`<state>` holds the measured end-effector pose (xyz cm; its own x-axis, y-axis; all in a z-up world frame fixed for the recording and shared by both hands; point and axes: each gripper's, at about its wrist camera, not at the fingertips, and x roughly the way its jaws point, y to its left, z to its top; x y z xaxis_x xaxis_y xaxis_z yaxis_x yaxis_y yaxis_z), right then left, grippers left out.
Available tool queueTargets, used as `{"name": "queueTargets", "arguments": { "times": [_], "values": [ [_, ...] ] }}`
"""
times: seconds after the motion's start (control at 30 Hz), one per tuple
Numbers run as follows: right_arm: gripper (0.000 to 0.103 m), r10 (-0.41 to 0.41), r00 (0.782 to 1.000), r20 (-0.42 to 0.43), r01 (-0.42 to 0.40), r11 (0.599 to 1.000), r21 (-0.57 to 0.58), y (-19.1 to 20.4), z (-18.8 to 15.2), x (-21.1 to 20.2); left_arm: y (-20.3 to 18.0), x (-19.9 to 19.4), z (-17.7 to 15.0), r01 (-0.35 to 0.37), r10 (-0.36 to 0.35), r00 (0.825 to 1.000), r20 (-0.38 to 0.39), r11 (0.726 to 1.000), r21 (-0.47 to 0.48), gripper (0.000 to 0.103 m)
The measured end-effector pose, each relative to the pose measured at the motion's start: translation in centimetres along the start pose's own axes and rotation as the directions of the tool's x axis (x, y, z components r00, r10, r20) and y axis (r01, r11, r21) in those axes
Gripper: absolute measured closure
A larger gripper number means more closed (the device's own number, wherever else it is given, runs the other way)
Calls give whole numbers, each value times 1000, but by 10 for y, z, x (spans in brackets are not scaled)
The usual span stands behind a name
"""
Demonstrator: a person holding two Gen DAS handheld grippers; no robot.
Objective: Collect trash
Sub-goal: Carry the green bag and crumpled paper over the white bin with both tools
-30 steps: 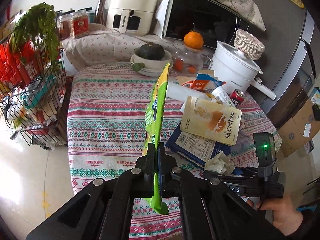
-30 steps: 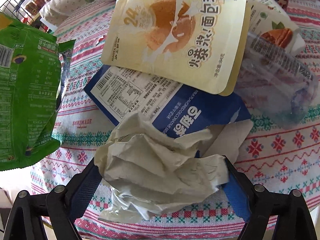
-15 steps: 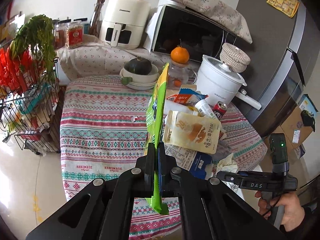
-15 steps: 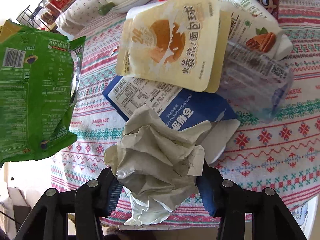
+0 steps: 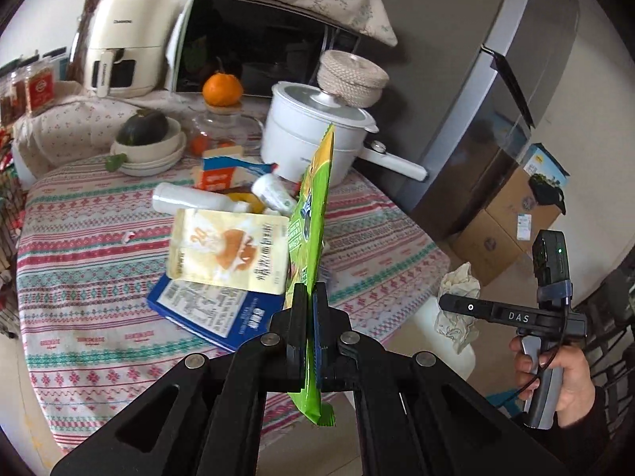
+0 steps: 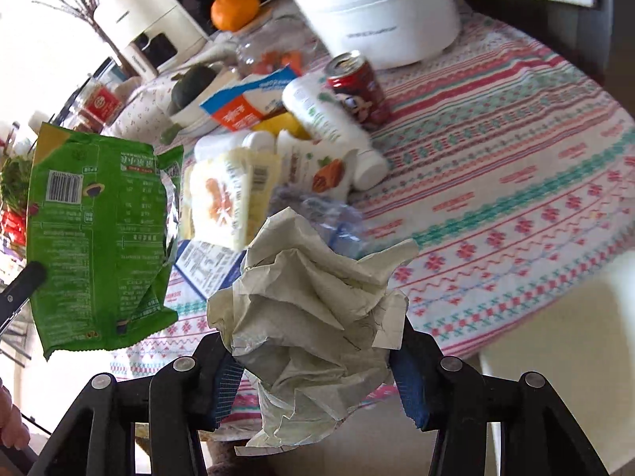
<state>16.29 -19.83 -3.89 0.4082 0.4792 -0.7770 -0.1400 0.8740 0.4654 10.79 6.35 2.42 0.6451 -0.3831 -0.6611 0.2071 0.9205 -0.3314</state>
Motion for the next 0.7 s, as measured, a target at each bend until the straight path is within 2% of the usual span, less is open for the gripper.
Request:
{"name": "queueTargets", "arguments": {
  "times": [0.17,0.37,0.57,0.7],
  "values": [
    [46,-67,997,38,64,994,87,-56,-10,-37,-59,32,-10,102,-96,993,-72,991,89,101],
    [46,-139,989,42,127,971,201,-126,-30,-68,-127,73,-32,206,-175,969,-173,962,181,101],
    [45,-208,978,20,192,934,301,-178,-50,-82,-170,122,-56,254,-195,946,-259,942,218,101],
    [45,-235,972,8,217,910,352,-202,-60,-86,-185,152,-68,246,-173,944,-281,937,250,101]
  ]
}}
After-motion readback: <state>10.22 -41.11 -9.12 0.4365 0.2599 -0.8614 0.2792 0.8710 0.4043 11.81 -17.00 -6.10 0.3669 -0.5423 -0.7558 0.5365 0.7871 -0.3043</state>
